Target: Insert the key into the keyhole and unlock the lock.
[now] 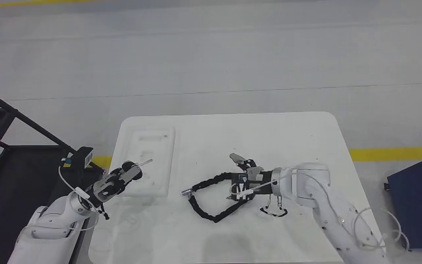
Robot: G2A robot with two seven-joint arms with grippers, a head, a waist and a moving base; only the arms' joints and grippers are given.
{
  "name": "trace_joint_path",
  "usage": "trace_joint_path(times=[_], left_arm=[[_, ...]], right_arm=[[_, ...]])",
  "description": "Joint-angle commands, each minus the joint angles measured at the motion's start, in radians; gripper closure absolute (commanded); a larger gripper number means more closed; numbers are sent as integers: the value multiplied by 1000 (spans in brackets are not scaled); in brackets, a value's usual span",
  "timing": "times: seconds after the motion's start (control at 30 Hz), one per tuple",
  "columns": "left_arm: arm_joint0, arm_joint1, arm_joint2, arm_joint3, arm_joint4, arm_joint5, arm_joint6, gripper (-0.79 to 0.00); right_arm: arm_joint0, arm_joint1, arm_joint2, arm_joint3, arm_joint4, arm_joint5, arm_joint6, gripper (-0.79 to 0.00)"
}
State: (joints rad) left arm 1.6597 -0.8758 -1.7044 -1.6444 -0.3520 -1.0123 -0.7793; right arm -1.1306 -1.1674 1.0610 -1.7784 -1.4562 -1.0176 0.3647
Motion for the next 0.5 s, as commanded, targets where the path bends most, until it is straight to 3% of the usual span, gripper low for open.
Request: trace_joint_path(times=[0.0, 0.27, 0.47], left_arm=[[0, 0, 0, 0, 0, 0, 0, 0], [0, 0, 0, 0, 0, 0, 0, 0], [0, 0, 0, 0, 0, 0, 0, 0]], right_arm=[[91, -2, -87, 40, 115, 5, 59, -785], [468, -30, -431, 290, 499, 5, 193, -785], [619, -88, -596, 442, 544, 5, 241, -785]])
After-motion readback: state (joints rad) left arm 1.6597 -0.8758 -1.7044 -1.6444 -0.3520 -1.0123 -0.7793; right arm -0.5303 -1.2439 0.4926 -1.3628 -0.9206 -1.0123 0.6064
